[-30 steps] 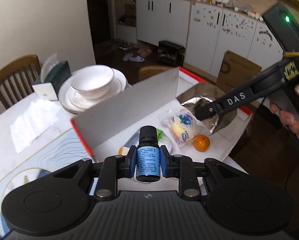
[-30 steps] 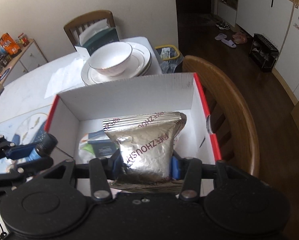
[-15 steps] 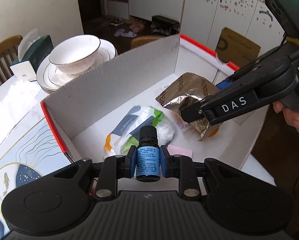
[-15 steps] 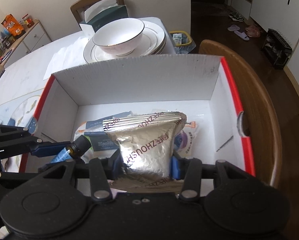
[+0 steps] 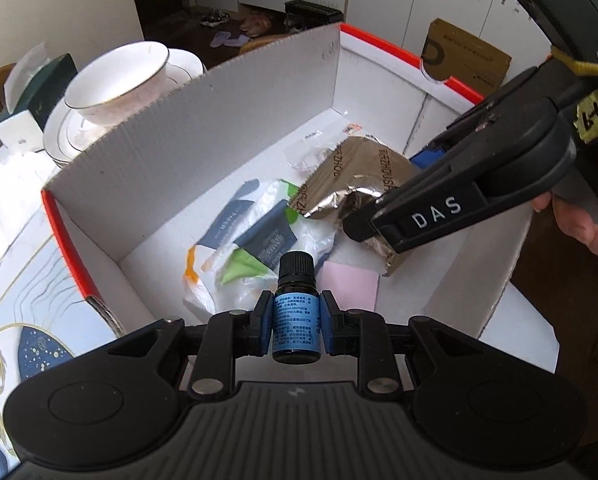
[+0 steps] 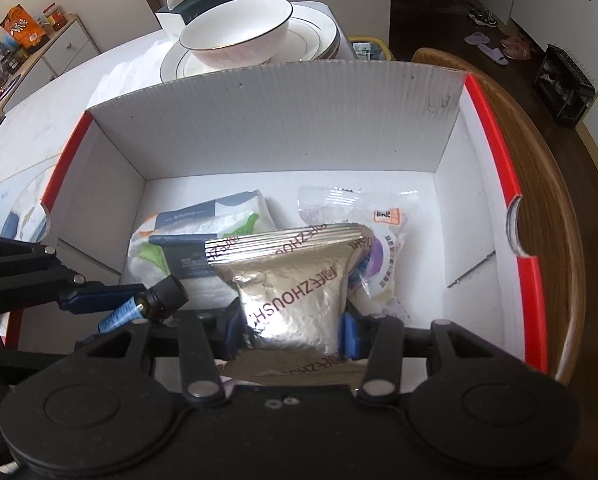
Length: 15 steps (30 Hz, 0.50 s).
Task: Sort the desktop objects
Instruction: 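Open both tools to drop the bottle and foil bag into the box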
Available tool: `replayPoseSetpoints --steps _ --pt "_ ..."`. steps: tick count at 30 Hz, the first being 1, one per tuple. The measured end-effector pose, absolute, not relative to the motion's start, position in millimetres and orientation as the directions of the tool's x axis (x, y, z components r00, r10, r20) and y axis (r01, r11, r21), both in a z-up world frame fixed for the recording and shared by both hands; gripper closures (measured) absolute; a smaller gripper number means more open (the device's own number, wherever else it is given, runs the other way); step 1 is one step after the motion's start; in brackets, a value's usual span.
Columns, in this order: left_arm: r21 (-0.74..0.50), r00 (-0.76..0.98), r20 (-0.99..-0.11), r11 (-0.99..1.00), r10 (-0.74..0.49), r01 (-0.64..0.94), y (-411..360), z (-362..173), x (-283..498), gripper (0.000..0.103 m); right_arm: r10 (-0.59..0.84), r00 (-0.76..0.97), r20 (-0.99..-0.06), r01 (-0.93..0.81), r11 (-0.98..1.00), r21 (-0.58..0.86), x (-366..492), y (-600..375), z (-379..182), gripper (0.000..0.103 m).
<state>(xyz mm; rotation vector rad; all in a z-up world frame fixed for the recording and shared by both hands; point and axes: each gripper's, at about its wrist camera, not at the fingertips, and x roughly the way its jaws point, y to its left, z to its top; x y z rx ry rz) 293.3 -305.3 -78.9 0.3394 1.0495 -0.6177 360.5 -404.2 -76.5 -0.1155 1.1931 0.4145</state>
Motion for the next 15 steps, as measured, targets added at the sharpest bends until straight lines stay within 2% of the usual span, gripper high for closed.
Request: replayPoseSetpoints --steps 15 --pt "-0.035 0.369 -0.875 0.801 -0.313 0.598 -304.8 -78.9 291.1 0.08 0.235 0.31 -0.921 -0.37 0.922 0.111 351.7 -409.1 -78.6 0.053"
